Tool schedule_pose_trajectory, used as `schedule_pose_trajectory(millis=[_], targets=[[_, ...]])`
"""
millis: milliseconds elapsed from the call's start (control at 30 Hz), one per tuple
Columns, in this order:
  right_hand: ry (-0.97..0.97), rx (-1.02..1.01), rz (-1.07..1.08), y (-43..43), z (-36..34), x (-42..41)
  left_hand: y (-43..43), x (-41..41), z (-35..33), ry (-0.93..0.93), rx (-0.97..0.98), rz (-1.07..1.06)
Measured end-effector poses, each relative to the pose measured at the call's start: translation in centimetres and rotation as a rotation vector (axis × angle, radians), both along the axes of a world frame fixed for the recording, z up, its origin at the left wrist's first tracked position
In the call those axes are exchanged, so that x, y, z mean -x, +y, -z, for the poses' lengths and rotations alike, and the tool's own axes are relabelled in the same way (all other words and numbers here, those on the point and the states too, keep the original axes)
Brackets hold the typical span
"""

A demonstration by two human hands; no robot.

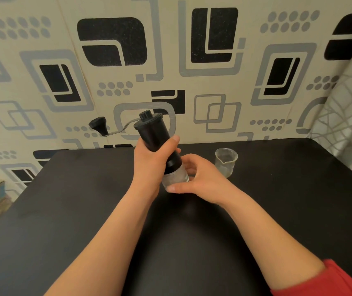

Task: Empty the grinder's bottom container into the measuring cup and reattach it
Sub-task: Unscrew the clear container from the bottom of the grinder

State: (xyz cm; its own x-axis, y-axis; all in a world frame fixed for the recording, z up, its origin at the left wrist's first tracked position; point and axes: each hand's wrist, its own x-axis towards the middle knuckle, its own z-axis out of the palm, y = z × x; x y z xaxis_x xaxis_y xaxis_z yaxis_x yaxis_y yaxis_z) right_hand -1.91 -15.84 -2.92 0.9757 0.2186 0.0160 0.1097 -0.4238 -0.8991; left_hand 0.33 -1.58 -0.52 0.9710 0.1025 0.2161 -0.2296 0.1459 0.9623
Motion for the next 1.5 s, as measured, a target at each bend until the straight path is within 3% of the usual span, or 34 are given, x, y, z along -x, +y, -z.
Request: schedule_pose_trajectory(millis=[1133,1500], targets=[[0.020,-0.085,-0.040,-0.21,0.26,-0.20,-0.19,0.07,-0.11,-0.029,-0.003,0.011],[-0.027,-0.022,0.002,0.13,-0.02,0.10,-0.20,0.08,-0.03,-0.016,-0.019,0.023]])
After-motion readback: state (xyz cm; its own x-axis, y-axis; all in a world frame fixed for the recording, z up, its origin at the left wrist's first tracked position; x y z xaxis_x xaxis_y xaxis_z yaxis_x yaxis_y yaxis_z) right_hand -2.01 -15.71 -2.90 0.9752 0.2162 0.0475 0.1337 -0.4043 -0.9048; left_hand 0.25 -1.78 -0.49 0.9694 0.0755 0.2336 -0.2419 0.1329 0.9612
